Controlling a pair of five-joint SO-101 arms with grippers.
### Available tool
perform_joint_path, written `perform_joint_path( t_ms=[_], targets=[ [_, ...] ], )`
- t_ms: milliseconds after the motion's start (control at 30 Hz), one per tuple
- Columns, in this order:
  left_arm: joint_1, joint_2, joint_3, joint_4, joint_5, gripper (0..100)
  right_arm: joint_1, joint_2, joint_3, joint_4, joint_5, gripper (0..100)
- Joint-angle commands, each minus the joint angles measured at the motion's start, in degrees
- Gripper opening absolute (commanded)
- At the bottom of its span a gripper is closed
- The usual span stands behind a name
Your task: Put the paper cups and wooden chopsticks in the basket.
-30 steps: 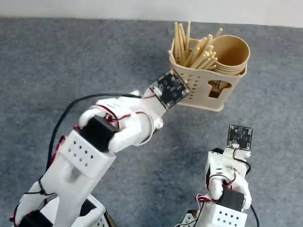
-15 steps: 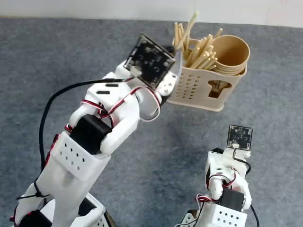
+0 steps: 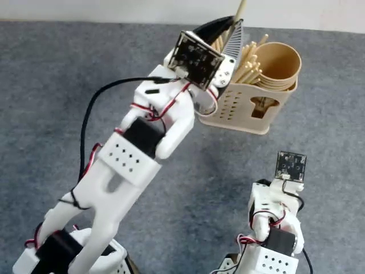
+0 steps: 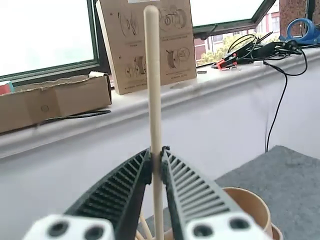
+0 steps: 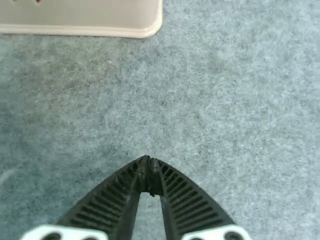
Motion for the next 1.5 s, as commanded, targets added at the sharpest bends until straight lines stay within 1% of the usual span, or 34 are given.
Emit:
perform_joint_path(
  t_ms=[0,67,267,400,500,600,767,900,1267,1333,1400,1467],
  targets=[
    [0.0,1.9,-2.5,-2.7,0.4,1,1.0,-0.7,6.7,-1.6,-0.1,0.5],
    [-0.1,3.4,-2.5,-2.7,0.4,1,1.0,-0.7,6.7,-1.6,-0.1,0.5],
    [-3.5,7.8,-2.5,-2.7,0.6,1,1.0,-0.7,6.7,-1.7,-0.1,0.5],
    [-4.7,8.7,-2.5,-2.5,0.6,1,1.0,-0.7,6.7,-1.7,-0.1,0.5],
    [-4.4,8.6,-2.1,-1.5,0.6,4,1.0,-0.7,6.7,-1.7,-0.1,0.5],
    [-4.1,8.3,-3.7,4.8,0.7,7,1.0,-0.7,6.7,-1.7,-0.1,0.5],
    [-4.1,5.4,-6.7,16.4,0.7,8,1.0,-0.7,6.7,-1.7,-0.1,0.5],
    [-4.3,0.9,-6.5,24.9,0.7,8,1.0,-0.7,6.7,-1.7,-0.1,0.5],
    [-4.6,-12.5,-5.6,51.9,0.6,7,1.0,-0.7,6.7,-1.7,-0.1,0.6],
    [-4.7,-15.5,-2.5,54.1,0.6,6,1.0,-0.7,6.7,-1.7,-0.1,0.6],
    [-4.7,-19.3,3.3,53.5,0.4,1,1.0,-0.7,6.7,-1.7,-0.1,0.6],
    [-4.7,-23.9,10.0,51.7,0.3,1,1.0,-0.7,6.7,-1.7,-0.1,0.6]
  ],
)
